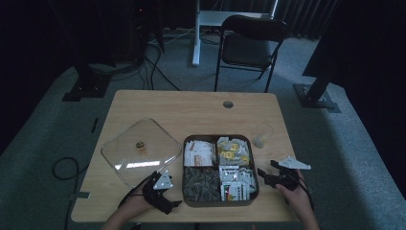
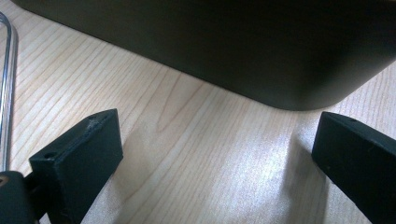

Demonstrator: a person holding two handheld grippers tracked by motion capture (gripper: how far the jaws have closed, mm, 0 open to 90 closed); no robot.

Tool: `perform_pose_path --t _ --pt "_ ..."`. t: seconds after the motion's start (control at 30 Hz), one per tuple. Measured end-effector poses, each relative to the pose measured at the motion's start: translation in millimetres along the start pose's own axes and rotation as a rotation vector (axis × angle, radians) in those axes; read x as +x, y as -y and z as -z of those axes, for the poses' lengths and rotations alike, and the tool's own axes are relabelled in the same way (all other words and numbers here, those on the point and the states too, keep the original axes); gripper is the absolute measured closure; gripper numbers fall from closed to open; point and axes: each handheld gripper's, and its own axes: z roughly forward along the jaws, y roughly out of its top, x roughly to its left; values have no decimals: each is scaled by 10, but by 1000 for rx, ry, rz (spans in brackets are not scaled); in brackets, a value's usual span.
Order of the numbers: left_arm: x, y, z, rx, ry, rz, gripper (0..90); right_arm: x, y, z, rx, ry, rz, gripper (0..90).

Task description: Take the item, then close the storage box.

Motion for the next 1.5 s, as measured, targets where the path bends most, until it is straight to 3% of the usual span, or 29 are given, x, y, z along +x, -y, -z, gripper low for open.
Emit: perform_pose_path --t 0.43,0.63,0.9,1.5 --pt "-2 0 0 0 0 -1 19 100 34 -40 115 33 95 228" --pt "-2 0 0 0 0 -1 19 131 34 -72 154 34 113 215" --pt "-3 0 0 0 0 -2 19 136 32 -83 171 14 118 148" --pt "4 9 12 2 2 -1 19 147 30 -88 177 21 113 131"
